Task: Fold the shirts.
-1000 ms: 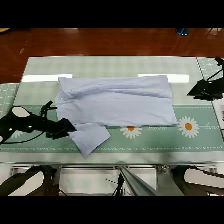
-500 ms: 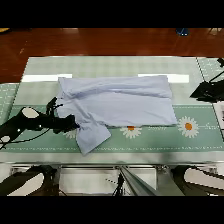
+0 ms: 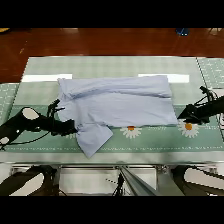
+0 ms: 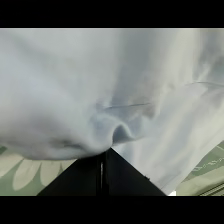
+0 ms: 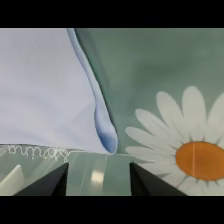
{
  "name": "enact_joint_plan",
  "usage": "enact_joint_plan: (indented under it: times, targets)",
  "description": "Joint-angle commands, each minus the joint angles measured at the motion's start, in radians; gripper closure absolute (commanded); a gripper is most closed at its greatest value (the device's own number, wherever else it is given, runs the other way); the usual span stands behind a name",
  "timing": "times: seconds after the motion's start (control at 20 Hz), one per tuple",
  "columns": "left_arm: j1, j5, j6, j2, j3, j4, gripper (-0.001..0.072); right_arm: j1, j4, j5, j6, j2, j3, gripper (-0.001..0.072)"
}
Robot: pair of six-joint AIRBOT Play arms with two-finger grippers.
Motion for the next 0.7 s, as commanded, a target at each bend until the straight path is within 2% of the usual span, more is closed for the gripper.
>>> enact_joint_plan:
  times: [0.0, 0.15, 0.25, 0.3, 0.35, 0.5, 0.65]
  targets:
    - [0.001, -0.016, 0.001, 0.013, 0.008, -0.014, 0.0677, 0.057, 0.021, -0.153, 0.031, 0.0, -0.086, 0.0233]
    - [0.001, -0.016, 0.007, 0.019, 0.008, -0.014, 0.0676, 0.124, 0.023, -0.238, 0.092, -0.001, -0.107, 0.025]
    - [0.001, -0.016, 0.058, 0.03, 0.021, -0.013, 0.0677, 0.148, 0.029, -0.249, 0.109, -0.001, -0.107, 0.0468]
    - [0.01, -0.018, 0.067, 0.038, 0.04, -0.013, 0.0677, 0.148, 0.034, -0.235, 0.109, 0.0, -0.106, 0.0629]
    - [0.023, -0.025, 0.068, 0.047, 0.066, -0.013, 0.0677, 0.145, 0.035, -0.206, 0.107, 0.005, -0.097, 0.0682]
    - [0.089, -0.072, 0.068, 0.092, 0.199, -0.014, 0.0676, 0.142, 0.04, -0.135, 0.05, 0.069, -0.009, 0.0694]
    - [0.142, -0.097, 0.068, 0.126, 0.365, -0.014, 0.0676, 0.145, 0.141, -0.198, 0.041, 0.159, 0.126, 0.0695]
